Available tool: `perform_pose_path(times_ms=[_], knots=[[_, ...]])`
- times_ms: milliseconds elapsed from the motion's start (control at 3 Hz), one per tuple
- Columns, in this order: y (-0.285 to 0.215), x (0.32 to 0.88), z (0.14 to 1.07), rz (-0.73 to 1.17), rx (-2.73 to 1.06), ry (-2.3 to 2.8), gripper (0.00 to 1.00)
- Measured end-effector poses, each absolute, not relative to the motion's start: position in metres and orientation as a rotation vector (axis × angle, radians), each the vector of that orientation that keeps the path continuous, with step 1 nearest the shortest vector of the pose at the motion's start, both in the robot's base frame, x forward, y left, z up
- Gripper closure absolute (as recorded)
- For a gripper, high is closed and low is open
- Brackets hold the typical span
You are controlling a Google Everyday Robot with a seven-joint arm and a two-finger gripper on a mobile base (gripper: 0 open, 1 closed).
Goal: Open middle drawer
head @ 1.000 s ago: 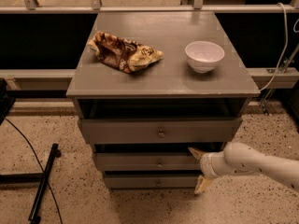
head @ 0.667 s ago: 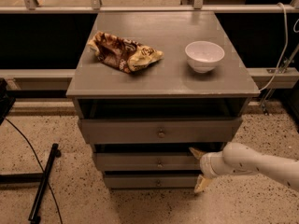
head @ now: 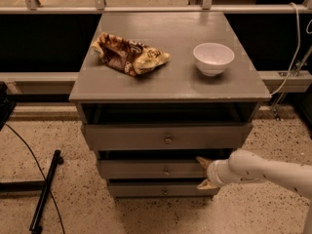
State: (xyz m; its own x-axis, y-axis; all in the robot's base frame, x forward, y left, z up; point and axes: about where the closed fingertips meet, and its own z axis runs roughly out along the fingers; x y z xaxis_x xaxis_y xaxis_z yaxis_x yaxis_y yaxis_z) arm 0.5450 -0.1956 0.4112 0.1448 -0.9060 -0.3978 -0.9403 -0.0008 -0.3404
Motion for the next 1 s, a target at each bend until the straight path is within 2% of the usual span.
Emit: perform_pose_path(times_ms=[333, 1000], knots=[[-0.1908, 0.5281, 0.4091, 0.108, -1.933, 1.762, 0.47], [-0.1897, 0.5235, 0.4126, 0.117, -1.938, 1.76, 0.44]])
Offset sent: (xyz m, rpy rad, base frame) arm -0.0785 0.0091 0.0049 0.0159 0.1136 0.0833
